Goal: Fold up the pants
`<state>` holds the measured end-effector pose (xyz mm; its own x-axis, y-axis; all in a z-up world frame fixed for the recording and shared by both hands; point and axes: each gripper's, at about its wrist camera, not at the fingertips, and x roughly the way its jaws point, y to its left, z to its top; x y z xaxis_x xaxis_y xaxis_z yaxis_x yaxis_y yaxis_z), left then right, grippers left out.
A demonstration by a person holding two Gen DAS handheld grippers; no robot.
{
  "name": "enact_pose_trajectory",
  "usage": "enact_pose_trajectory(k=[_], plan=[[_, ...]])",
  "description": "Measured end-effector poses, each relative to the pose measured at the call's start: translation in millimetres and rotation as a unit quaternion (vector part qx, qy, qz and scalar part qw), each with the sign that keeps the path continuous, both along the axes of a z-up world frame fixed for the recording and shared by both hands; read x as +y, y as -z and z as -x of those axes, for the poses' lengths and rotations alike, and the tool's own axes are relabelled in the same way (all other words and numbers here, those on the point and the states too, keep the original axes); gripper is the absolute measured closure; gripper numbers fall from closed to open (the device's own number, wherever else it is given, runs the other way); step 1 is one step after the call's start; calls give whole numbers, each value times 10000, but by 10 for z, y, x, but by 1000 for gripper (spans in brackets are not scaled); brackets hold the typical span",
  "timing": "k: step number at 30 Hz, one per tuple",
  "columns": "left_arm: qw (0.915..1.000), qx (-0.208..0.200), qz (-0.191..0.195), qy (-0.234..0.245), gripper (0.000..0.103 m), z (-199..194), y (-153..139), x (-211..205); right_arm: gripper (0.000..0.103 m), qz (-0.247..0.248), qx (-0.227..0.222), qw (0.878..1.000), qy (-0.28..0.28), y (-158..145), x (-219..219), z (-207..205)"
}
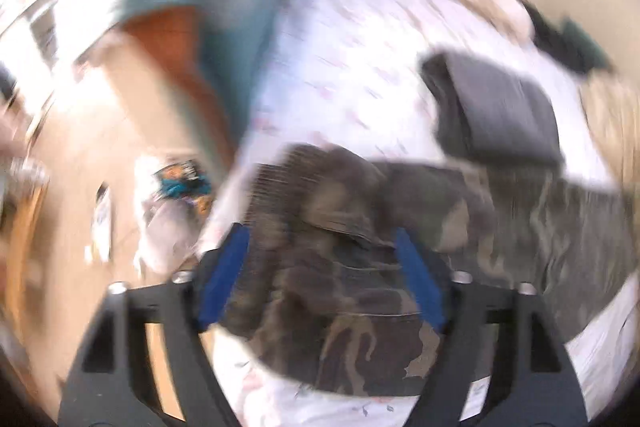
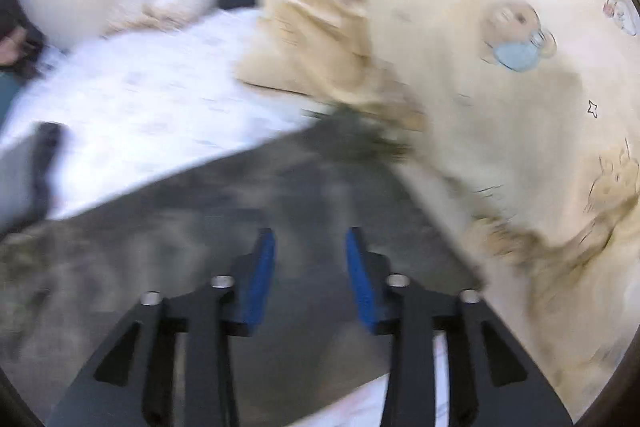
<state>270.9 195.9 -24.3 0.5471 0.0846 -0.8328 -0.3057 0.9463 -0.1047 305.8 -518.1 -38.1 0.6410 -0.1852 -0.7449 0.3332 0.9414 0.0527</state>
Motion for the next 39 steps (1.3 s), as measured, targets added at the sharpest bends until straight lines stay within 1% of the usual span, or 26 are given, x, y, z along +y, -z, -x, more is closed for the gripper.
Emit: enact_pose_trajectory(k=[1,2,3,4,6,9,12,13,14,16,18,19,21,22,23,24,25,27,29,31,32,34,36,37,38,39], plan=[[9998,-58,157,-127,27,-16,3,101,44,-213,-64,9997,-43,-29,167,17],[9974,-281,556,-358,27,116,-72,235,31,-529,-154,9985,-48,-108,304,115],[9936,-449,803,-656,27,251,-116,332,25,-712,-235,9972,-69,-137,464,221],[9855,-685,1123,-1074,26,430,-183,411,24,-911,-321,9952,-156,-175,683,365],[9698,-1057,1619,-1490,17,733,-179,412,17,-1183,-405,9917,-306,-219,994,551],[9632,-946,1797,-1759,16,890,91,335,16,-1463,-325,9869,-590,-263,1486,973],[9534,-621,2217,-1952,17,1074,759,97,14,-1688,-186,9824,-778,-206,1792,1474],[9534,-536,2271,-1914,17,1066,895,53,13,-1700,-88,9818,-845,-165,1855,1597],[9552,-335,2303,-1830,22,1025,1102,-18,13,-1683,80,9812,-940,-70,1922,1733],[9534,-254,2437,-1760,28,930,1381,-92,13,-1663,243,9806,-1007,68,1939,1869],[9568,-314,2296,-1754,51,848,1434,-109,13,-1748,387,9809,-756,306,1862,1963],[9605,-467,2192,-1652,53,802,1425,-114,13,-1896,499,9790,-562,426,1824,1966],[9602,-625,2298,-1461,53,659,1478,-53,16,-2661,711,9600,-496,702,1758,1883],[9527,-652,2492,-1615,53,612,1537,48,16,-2896,749,9533,-421,787,1740,1836],[9388,-767,2779,-1887,52,601,1585,165,16,-2943,740,9522,-347,826,1736,1811],[9312,-836,2899,-2045,51,588,1605,239,16,-2916,722,9533,-310,843,1743,1780],[9295,-873,2896,-2110,51,577,1591,275,16,-2848,713,9554,-307,847,1749,1749],[9371,-888,2670,-2067,53,439,1555,296,16,-2675,655,9606,-361,836,1777,1709],[9398,-968,2632,-1951,53,327,1526,316,15,-2631,651,9619,-366,858,1753,1671],[9394,-960,2651,-1948,71,298,1528,334,15,-2746,569,9594,-300,861,1694,1695],[9434,-827,2598,-1888,94,297,1531,329,15,-2809,481,9583,-211,863,1628,1719],[9499,-839,2439,-1767,96,326,1502,302,15,-2914,358,9559,124,928,1419,1735],[9538,-841,2294,-1747,98,339,1395,264,14,-2640,612,9598,735,1067,1195,1712],[9572,-822,2179,-1719,98,306,1352,267,14,-2730,606,9555,934,1151,1096,1701],[9604,-828,2095,-1640,98,261,1290,255,13,-3158,487,9417,1052,1267,942,1646],[9643,-796,1978,-1571,98,205,1225,239,12,-3352,265,9354,1089,1279,842,1610]])
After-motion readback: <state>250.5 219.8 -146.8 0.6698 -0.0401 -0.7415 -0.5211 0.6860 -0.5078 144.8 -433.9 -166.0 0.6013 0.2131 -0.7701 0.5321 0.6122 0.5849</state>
